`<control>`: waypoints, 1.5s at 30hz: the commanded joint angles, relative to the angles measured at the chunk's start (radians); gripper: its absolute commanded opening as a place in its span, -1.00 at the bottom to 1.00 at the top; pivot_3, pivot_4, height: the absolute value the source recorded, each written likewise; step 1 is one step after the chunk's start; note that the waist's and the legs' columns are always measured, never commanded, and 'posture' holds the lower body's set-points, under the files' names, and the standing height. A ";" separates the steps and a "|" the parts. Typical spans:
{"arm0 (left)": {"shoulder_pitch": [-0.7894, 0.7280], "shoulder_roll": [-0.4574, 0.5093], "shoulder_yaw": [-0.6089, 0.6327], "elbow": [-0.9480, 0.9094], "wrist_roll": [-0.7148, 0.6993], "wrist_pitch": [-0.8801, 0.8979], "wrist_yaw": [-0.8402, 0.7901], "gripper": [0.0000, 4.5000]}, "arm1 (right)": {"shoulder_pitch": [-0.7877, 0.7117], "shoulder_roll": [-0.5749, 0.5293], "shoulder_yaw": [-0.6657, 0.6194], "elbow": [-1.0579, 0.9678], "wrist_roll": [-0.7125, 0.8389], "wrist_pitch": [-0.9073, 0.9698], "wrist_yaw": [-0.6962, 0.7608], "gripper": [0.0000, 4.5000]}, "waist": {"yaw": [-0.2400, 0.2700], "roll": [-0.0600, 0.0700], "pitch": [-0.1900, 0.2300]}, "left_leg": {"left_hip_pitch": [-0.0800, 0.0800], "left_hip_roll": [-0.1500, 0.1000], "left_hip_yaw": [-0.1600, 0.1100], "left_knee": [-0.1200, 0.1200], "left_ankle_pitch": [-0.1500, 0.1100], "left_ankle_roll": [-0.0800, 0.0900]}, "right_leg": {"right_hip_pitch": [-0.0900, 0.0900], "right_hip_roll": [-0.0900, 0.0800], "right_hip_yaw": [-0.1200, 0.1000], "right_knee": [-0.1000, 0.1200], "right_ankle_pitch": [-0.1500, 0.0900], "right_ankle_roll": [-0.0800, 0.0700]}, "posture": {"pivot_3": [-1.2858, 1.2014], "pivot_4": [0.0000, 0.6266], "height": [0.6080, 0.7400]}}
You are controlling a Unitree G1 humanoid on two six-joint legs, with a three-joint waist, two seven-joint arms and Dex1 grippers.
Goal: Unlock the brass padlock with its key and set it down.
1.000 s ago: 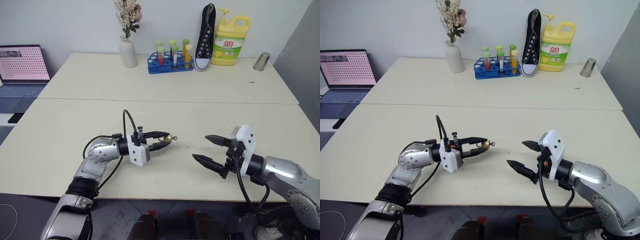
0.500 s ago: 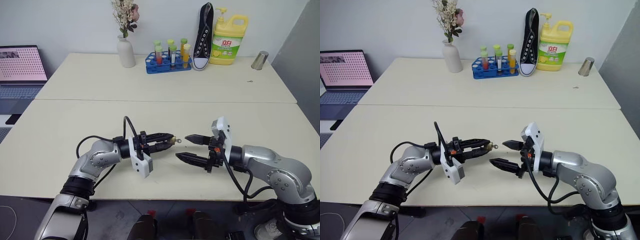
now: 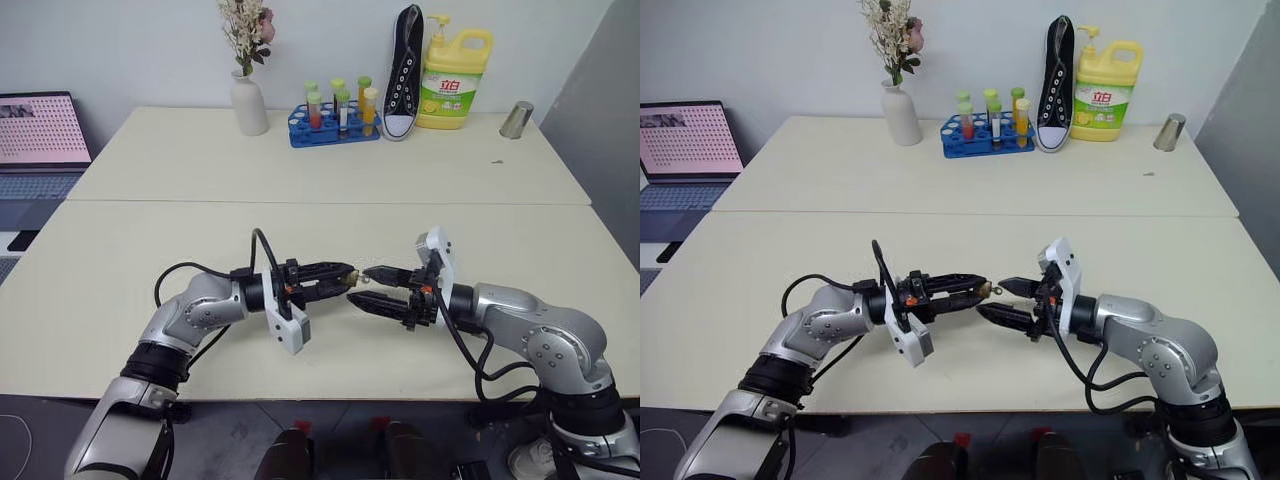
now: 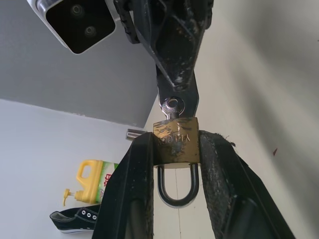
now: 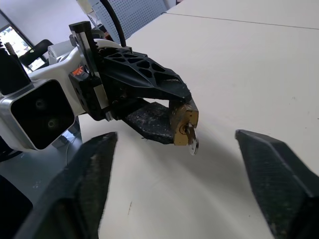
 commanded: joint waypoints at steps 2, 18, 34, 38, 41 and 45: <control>-0.014 0.012 -0.004 -0.037 0.009 0.000 0.037 -0.59 | -0.012 0.000 -0.032 -0.021 0.033 0.007 0.005 -0.07 | -0.007 0.000 0.000 | 0.000 0.000 0.000 0.000 0.000 0.000 | 0.000 0.000 0.000 0.000 0.000 0.000 | 0.03 -0.52 1.00; -0.011 0.027 -0.020 -0.043 0.071 -0.005 0.106 -0.59 | -0.047 -0.020 -0.074 0.012 0.108 0.095 0.019 -1.00 | -0.008 0.000 0.000 | 0.000 0.000 0.000 0.000 0.000 0.000 | 0.000 0.000 0.000 0.000 0.000 0.000 | 0.03 -0.52 1.00; -0.043 0.044 -0.041 -0.008 0.184 -0.051 0.205 -0.59 | -0.285 0.061 -0.254 0.367 0.485 0.573 -0.264 -1.00 | -0.010 0.001 0.000 | 0.000 0.000 0.001 0.000 0.000 0.000 | -0.001 0.000 0.001 0.002 0.000 0.000 | 0.03 -0.52 1.00; -0.034 0.044 -0.042 -0.017 0.195 -0.041 0.224 -0.59 | -0.302 0.095 -0.274 0.410 0.533 0.600 -0.335 -1.00 | -0.011 0.001 0.000 | -0.001 0.000 0.000 0.000 0.000 0.000 | -0.001 0.000 0.001 0.002 0.000 0.000 | 0.03 -0.52 1.00; -0.029 0.046 -0.045 -0.021 0.206 -0.040 0.234 -0.59 | -0.305 0.107 -0.282 0.428 0.569 0.609 -0.376 -1.00 | -0.011 0.001 0.000 | -0.001 0.000 0.000 0.000 0.000 0.000 | -0.001 0.000 0.001 0.002 0.000 0.000 | 0.03 -0.52 1.00; -0.031 0.049 -0.050 -0.019 0.211 -0.042 0.246 -0.59 | -0.310 0.117 -0.289 0.472 0.645 0.596 -0.448 -1.00 | -0.011 0.001 0.000 | -0.001 0.000 0.001 0.000 0.000 0.000 | -0.001 0.000 0.001 0.002 0.000 0.000 | 0.03 -0.52 1.00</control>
